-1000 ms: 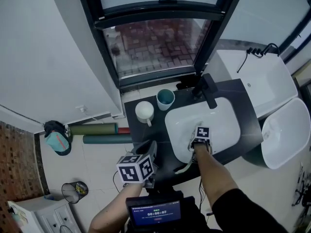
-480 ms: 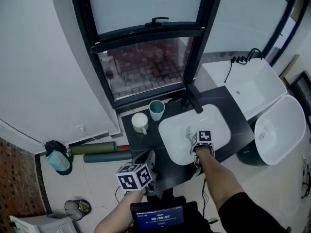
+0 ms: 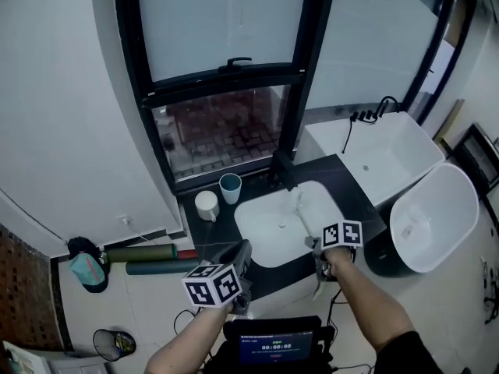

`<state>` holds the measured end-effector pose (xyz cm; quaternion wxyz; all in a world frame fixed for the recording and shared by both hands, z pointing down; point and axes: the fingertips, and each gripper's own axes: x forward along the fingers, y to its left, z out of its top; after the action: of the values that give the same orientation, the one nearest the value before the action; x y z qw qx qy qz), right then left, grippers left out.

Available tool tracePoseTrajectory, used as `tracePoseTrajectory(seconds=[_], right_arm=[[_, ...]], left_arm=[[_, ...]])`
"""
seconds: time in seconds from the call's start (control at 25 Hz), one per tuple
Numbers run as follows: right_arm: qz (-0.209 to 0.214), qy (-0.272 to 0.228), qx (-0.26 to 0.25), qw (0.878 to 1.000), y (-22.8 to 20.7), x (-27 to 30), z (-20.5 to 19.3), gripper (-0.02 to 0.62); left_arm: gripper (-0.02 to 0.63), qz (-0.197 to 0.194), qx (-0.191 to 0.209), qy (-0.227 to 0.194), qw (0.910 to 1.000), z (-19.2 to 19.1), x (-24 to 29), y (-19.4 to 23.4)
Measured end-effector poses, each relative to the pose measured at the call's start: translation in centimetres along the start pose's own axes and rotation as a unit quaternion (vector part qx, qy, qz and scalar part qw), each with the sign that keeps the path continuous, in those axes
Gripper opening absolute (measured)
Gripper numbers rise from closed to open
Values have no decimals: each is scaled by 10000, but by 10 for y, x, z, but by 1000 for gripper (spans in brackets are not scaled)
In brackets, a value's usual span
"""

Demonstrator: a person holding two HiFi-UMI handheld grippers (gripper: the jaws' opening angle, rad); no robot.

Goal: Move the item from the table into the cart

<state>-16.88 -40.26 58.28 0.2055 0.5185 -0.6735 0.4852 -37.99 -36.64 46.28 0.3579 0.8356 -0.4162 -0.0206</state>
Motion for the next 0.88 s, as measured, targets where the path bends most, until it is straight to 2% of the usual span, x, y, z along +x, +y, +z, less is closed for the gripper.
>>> tracePoseTrajectory(seconds=[0.08, 0.2, 0.32, 0.44, 0.56, 0.72, 0.88], right_arm=[[309, -323, -71, 9990, -19, -38, 2, 28], [809, -715, -127, 9941, -56, -97, 4, 28], [1298, -1010, -253, 9861, -94, -157, 4, 28], [1626, -1224, -671, 9768, -131, -217, -1, 28], [1775, -1627, -1193, 9632, -163, -275, -5, 28], [1918, -2251, -1634, 9412, -166, -323, -15, 28], [1997, -2654, -2020, 9214, -155, -352, -23, 28]], left_arm=[[9, -56, 145, -33, 9999, -16, 6, -36], [9, 110, 283, -195, 9993, -40, 23, -90], [9, 243, 131, -504, 9983, -65, 42, -151], [9, 355, 78, -851, 9957, -91, 53, -213], [9, 432, 255, -1125, 9924, -116, 57, -267], [9, 672, 711, -1086, 9893, -132, 41, -296], [9, 822, 721, -1130, 9876, -134, 23, -301]])
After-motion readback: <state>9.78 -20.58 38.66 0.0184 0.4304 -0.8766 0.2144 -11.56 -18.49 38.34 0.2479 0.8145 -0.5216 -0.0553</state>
